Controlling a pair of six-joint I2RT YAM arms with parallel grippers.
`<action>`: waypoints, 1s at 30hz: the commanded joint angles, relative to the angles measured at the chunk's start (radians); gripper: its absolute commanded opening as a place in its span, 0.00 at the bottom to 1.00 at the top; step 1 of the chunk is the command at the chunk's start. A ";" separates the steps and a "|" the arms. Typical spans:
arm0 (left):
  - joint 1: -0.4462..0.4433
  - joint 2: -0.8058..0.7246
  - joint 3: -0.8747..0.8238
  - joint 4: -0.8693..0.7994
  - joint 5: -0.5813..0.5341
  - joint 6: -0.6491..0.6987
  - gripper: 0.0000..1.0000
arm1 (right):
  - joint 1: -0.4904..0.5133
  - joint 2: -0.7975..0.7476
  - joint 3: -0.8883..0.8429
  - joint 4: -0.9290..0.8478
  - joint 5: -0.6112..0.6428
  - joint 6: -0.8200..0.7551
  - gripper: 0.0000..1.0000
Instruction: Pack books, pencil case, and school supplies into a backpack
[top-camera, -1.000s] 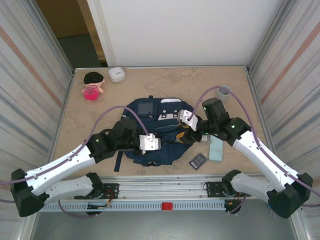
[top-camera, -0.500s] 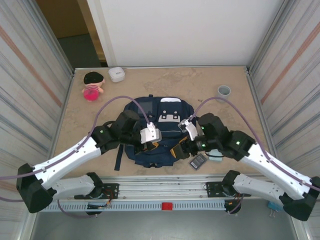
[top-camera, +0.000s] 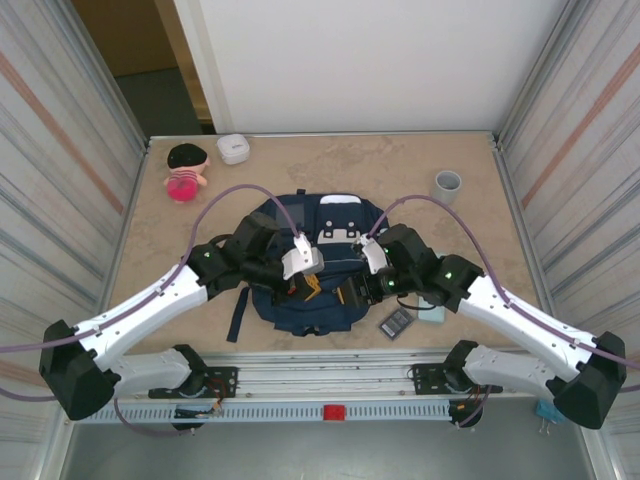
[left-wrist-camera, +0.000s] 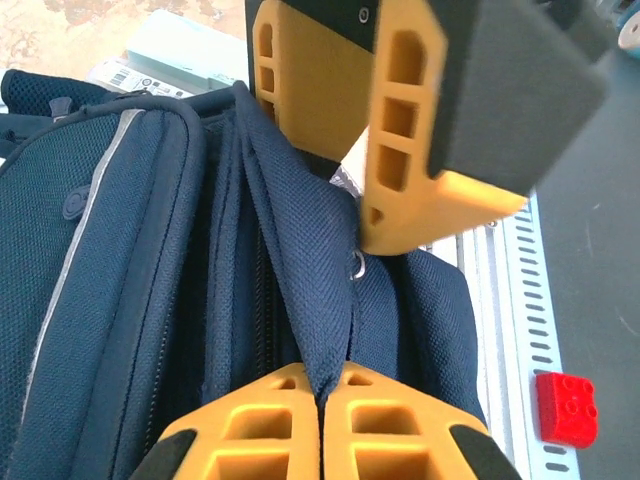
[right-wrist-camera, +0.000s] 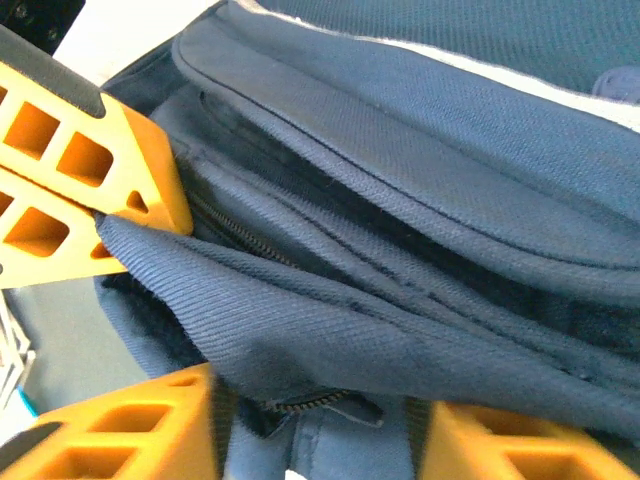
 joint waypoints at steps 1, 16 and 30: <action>0.002 -0.016 0.049 0.095 0.097 -0.055 0.00 | -0.004 0.012 0.002 0.061 -0.020 -0.005 0.30; 0.005 -0.019 0.044 0.149 0.101 -0.103 0.00 | 0.009 0.045 0.001 0.089 -0.098 -0.005 0.27; 0.095 -0.121 -0.014 0.012 -0.023 0.020 0.00 | -0.286 -0.086 0.018 -0.278 0.044 -0.163 0.00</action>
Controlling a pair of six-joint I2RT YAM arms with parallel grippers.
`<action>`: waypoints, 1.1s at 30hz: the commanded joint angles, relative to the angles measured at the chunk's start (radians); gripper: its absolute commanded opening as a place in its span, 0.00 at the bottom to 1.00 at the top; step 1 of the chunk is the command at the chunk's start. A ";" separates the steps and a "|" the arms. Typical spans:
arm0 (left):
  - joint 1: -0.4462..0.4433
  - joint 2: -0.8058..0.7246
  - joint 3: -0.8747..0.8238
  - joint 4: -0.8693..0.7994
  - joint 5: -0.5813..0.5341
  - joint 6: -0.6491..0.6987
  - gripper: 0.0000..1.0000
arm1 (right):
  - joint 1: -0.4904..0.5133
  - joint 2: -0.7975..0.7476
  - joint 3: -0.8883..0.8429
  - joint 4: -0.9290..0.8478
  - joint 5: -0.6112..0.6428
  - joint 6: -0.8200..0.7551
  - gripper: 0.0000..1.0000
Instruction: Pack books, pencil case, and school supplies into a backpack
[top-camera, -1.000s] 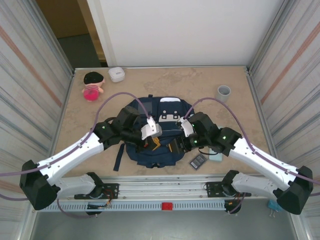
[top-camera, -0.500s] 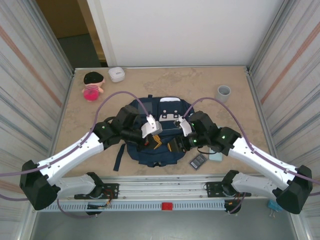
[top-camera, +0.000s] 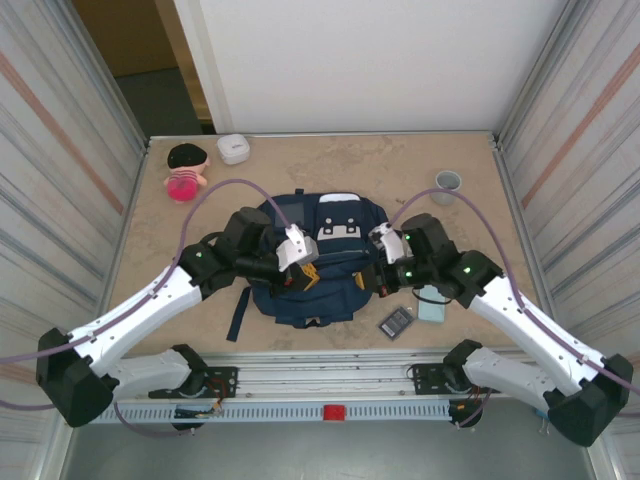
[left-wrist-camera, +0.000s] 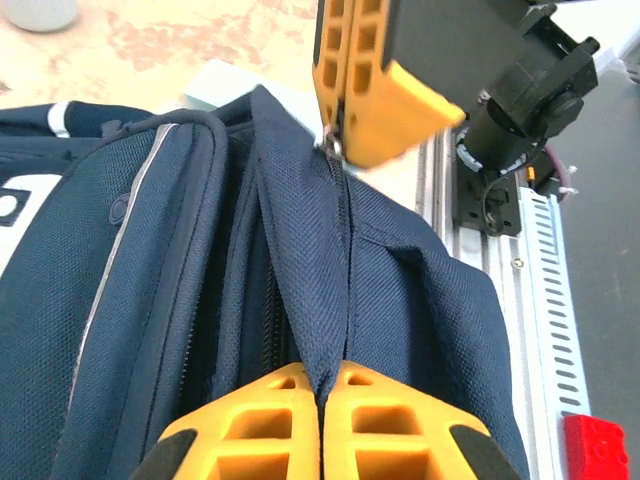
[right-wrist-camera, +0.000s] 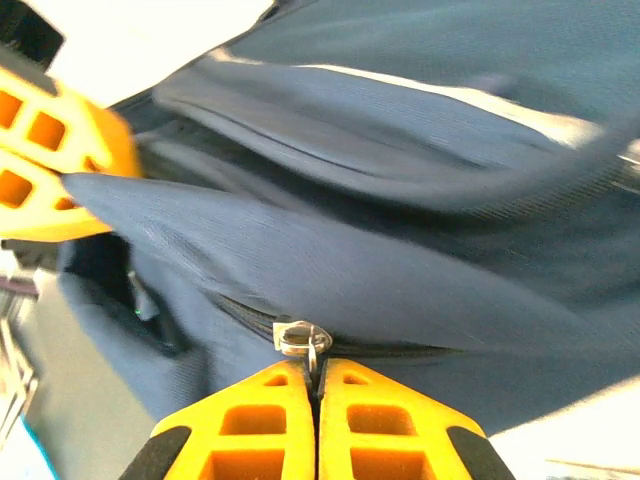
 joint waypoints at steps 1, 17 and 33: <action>0.034 -0.081 -0.006 -0.042 0.000 0.046 0.00 | -0.091 -0.011 -0.006 -0.177 0.132 -0.063 0.00; 0.042 -0.224 0.075 0.059 0.278 0.039 0.00 | -0.355 0.305 -0.115 0.330 0.180 0.078 0.00; -0.052 -0.185 -0.047 -0.079 -0.306 0.229 0.68 | -0.336 0.127 -0.136 0.326 0.047 -0.212 0.59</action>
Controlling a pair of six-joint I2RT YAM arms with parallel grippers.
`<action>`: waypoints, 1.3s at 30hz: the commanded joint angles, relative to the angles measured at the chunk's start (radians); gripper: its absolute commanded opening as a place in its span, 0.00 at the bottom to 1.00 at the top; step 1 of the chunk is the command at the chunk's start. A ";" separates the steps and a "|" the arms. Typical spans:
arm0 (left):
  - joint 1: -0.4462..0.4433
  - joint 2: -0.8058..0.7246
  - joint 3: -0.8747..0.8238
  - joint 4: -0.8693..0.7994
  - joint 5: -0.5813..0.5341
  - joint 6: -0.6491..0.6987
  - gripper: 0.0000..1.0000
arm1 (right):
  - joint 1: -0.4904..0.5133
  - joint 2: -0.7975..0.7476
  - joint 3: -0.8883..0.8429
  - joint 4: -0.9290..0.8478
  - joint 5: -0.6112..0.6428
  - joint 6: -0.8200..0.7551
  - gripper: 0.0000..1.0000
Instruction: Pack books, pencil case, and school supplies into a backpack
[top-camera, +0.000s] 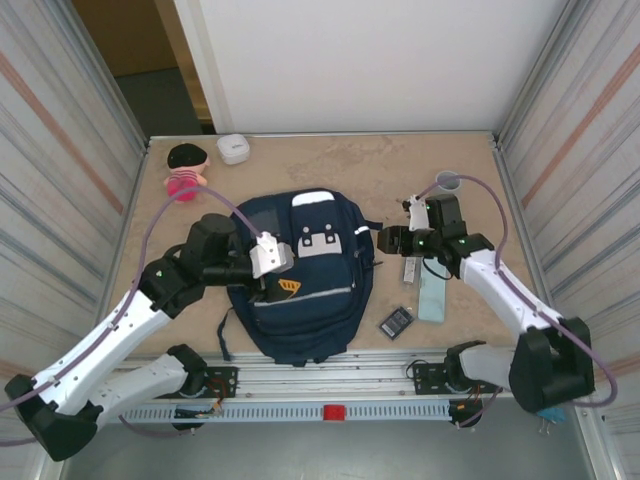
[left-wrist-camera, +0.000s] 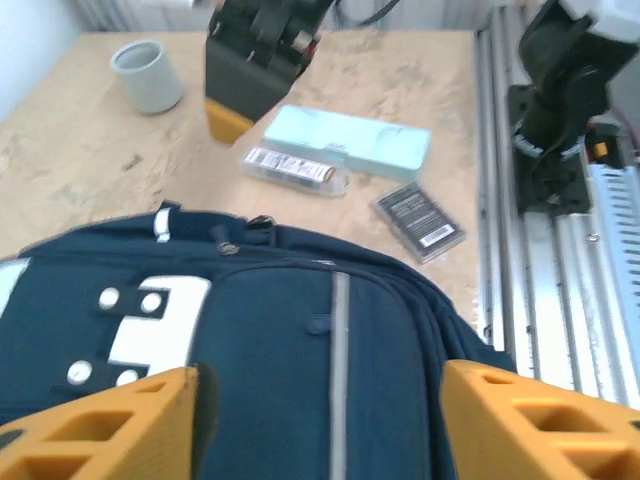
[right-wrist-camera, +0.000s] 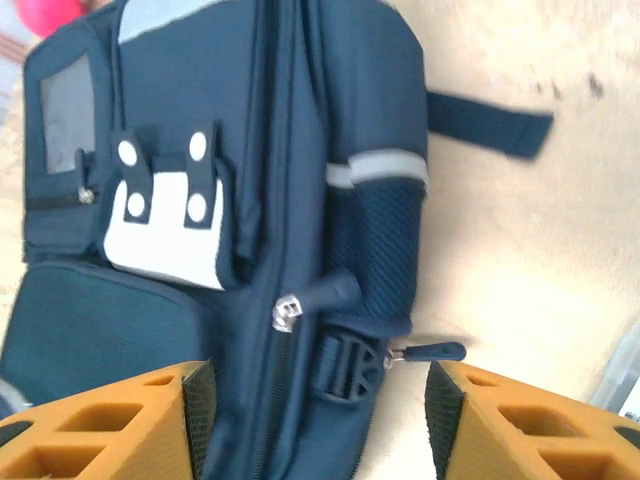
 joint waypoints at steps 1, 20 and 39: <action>-0.099 0.038 -0.044 0.014 -0.217 0.073 0.71 | 0.017 -0.103 -0.045 -0.014 0.000 -0.153 0.59; -0.334 0.477 -0.152 0.362 -0.612 -0.023 0.84 | 0.056 -0.219 -0.123 0.019 -0.075 -0.383 0.60; -0.033 0.012 -0.304 0.267 0.017 0.321 0.00 | 0.070 0.228 0.057 -0.054 -0.342 -1.017 0.69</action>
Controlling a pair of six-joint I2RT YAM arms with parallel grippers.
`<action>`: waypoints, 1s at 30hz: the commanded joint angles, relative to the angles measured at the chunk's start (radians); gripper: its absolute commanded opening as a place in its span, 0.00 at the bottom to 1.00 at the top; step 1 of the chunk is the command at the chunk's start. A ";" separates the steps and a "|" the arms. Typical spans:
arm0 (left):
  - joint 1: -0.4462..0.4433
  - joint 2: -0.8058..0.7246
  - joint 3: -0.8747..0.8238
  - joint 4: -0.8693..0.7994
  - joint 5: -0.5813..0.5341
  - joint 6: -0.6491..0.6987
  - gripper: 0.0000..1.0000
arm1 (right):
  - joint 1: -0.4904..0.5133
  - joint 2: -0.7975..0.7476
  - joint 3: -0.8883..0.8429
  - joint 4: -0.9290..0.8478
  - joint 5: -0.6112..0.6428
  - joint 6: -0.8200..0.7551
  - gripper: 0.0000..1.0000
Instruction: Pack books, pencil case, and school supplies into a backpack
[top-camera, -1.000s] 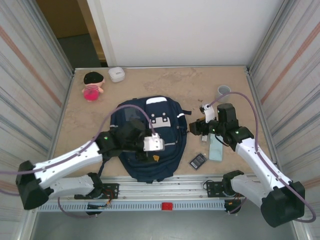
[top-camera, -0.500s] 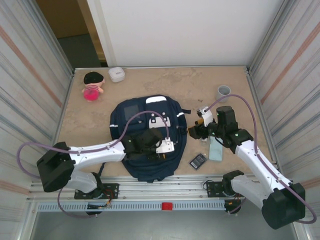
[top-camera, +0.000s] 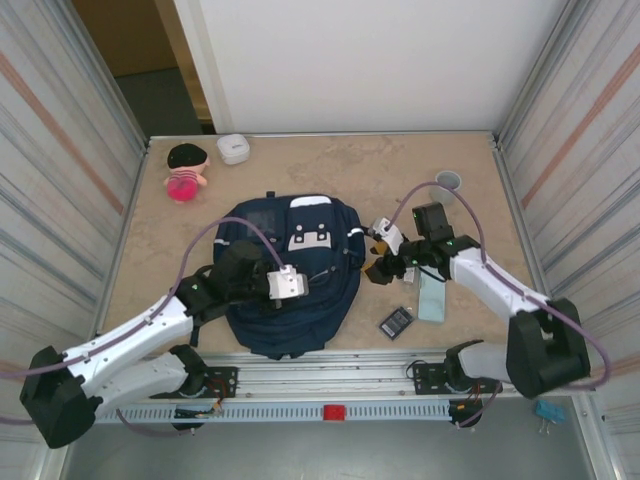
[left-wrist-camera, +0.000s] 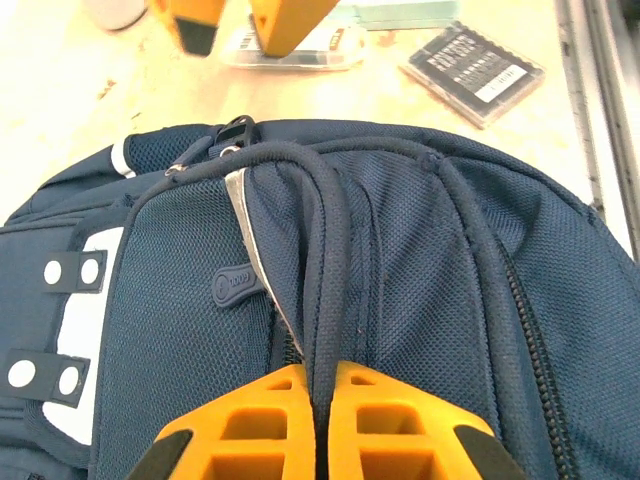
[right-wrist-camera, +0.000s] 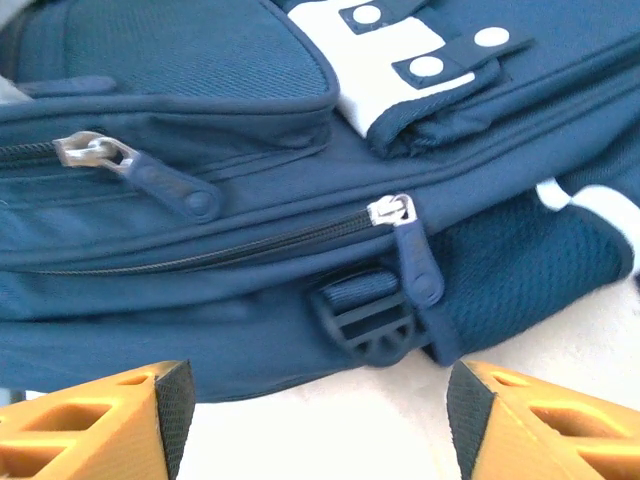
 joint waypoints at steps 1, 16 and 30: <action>0.020 -0.028 0.010 -0.012 0.143 0.127 0.00 | 0.021 0.094 0.090 -0.051 -0.061 -0.215 0.69; 0.041 -0.010 0.037 0.020 0.121 0.129 0.00 | 0.101 0.463 0.404 -0.361 0.062 -0.426 0.56; 0.046 -0.005 0.043 0.050 0.069 0.086 0.00 | 0.123 0.455 0.461 -0.445 0.056 -0.336 0.00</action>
